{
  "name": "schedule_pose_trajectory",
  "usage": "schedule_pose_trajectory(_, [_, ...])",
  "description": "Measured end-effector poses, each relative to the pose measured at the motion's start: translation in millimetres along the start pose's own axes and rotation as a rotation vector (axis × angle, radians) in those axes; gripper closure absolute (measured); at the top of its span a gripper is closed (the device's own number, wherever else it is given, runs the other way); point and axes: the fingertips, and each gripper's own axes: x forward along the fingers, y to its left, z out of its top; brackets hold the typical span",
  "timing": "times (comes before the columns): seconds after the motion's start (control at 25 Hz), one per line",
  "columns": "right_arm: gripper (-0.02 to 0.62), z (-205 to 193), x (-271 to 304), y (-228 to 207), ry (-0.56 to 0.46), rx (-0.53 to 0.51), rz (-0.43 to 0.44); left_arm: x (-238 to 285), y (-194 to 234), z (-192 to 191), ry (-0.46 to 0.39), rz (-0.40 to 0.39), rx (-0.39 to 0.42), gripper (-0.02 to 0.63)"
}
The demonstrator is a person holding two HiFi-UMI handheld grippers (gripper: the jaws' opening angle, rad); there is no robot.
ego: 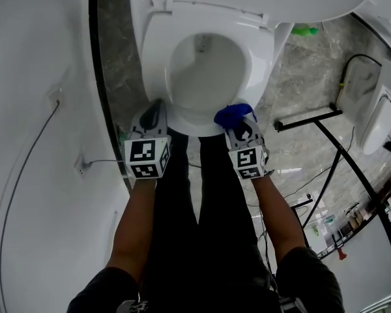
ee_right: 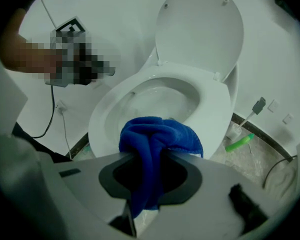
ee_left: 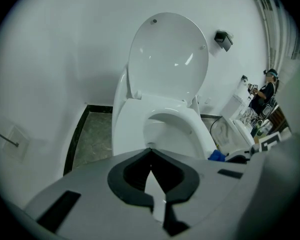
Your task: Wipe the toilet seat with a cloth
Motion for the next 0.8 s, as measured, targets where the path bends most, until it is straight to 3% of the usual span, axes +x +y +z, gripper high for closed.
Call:
schedule_pose_trajectory(0.52, [0.512,13,17,93,0.002,-0.222,0.183,-10,22,-2,-0.017,0.055,-0.012,0.595])
schedule_pose_trajectory(0.8, [0.512,37,34,124,-0.021,-0.170,0.254,-18,30,-7,-0.021,0.061,-0.028,0.595])
